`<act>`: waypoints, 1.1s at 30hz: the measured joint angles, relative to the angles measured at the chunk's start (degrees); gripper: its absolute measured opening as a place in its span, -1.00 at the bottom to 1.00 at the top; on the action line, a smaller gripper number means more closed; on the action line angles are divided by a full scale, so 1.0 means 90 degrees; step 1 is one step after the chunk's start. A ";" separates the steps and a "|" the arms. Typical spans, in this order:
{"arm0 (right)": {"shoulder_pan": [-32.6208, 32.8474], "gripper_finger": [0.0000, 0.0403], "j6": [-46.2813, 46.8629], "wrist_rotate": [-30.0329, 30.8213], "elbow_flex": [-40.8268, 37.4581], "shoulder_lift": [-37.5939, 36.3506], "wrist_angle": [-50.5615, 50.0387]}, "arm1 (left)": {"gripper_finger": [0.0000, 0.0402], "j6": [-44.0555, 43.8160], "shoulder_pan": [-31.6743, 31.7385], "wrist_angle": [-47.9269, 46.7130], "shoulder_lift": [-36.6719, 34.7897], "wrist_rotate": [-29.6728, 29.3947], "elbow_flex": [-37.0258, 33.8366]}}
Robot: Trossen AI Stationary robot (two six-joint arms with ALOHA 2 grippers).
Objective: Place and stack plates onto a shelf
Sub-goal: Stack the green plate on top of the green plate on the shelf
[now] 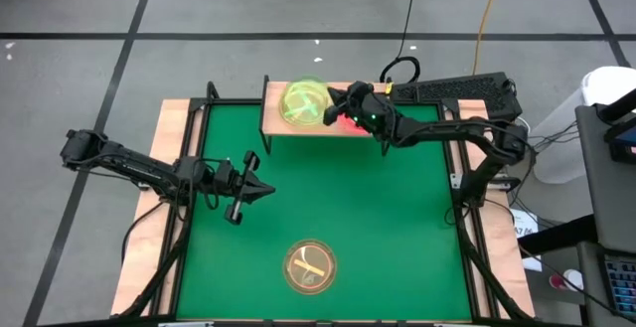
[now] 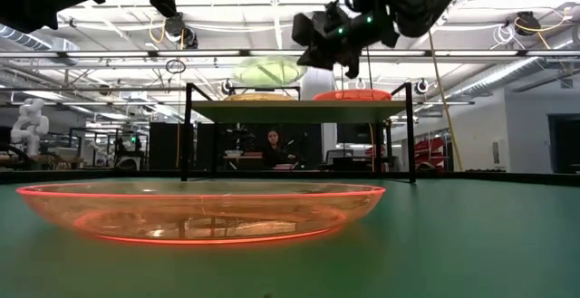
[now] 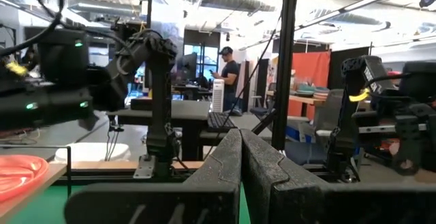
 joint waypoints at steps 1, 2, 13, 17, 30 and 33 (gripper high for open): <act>-0.0074 -1.00 -0.0025 -0.0196 0.0000 0.0042 0.0029 | -0.98 0.0000 -0.0002 0.0000 0.0000 0.0000 0.0000; -0.0142 -0.98 -0.0015 -0.0433 0.0000 0.0078 0.0035 | -0.98 0.0012 -0.0002 -0.0006 0.0000 0.0000 0.0000; -0.0310 -0.63 0.0115 -0.1072 0.0000 0.0151 0.0107 | -0.98 0.0087 -0.0002 0.0079 -0.0002 -0.0002 0.0000; -0.0308 -0.49 -0.0124 -0.1563 0.0000 0.0034 0.0178 | -0.98 0.0039 -0.0002 0.0090 -0.0002 -0.0002 0.0000; 0.0173 -0.42 -0.1521 -0.4486 0.0001 -0.0461 -0.0879 | -0.98 0.0055 -0.0002 0.0090 -0.0001 -0.0002 0.0000; 0.0379 -0.46 -0.2062 -0.3897 0.0000 -0.0472 -0.1365 | -0.98 0.0036 -0.0002 0.0090 -0.0002 -0.0003 0.0000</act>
